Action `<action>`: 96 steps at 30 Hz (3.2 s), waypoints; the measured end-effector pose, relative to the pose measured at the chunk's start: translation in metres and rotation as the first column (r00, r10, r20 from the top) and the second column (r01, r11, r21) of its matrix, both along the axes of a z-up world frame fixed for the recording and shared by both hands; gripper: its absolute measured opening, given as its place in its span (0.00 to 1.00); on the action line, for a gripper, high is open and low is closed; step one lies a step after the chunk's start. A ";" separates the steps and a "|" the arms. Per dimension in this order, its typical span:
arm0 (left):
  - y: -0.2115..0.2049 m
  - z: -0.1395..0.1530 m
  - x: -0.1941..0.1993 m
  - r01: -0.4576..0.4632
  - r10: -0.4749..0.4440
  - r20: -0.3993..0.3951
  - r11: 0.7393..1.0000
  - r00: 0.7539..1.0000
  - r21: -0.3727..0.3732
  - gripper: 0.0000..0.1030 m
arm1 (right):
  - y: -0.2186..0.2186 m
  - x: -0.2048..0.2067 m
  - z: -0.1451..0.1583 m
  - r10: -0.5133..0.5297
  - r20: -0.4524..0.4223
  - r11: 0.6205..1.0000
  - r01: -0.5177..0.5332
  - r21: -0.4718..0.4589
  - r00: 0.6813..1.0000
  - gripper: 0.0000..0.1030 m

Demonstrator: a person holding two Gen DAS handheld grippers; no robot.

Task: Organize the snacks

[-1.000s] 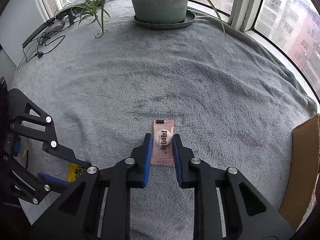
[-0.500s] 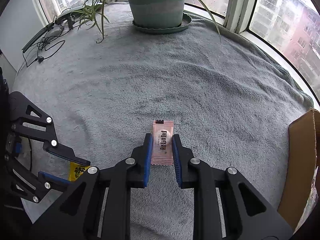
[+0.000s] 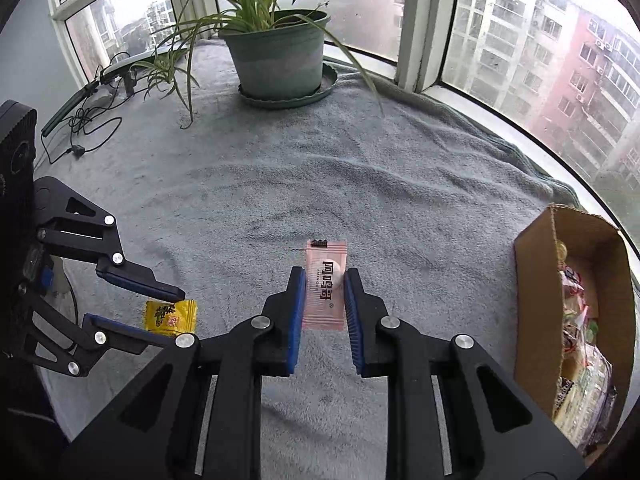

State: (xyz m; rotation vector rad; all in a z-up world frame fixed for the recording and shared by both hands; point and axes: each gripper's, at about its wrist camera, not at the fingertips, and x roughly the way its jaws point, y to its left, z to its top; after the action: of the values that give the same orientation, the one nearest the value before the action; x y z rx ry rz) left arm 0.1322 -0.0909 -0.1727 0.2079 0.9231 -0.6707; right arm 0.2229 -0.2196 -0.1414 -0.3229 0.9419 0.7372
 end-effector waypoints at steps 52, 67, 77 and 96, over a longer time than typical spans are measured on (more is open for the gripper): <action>-0.209 0.068 0.127 0.083 -0.068 0.169 0.993 0.983 -0.084 0.51 | -0.236 0.003 0.028 -0.525 0.090 0.850 0.526 0.015 0.846 0.44; -0.181 0.091 0.107 0.044 -0.025 0.186 0.994 0.982 -0.102 0.51 | -0.224 -0.031 0.056 -0.544 0.128 0.839 0.539 0.074 0.829 0.64; -0.161 0.105 0.082 -0.009 0.032 0.190 0.993 0.981 -0.119 0.60 | -0.224 -0.075 0.084 -0.661 0.164 0.750 0.640 0.165 0.732 0.83; -0.131 0.115 0.034 -0.127 0.149 0.217 0.986 0.965 -0.112 0.67 | -0.228 -0.125 0.084 -0.759 0.150 0.651 0.738 0.176 0.634 0.90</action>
State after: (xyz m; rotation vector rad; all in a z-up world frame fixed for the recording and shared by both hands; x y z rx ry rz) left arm 0.1664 -0.2221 -0.0577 0.1280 0.6793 -0.5485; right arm 0.0977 -0.4479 -0.0571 0.1020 0.7329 -0.0415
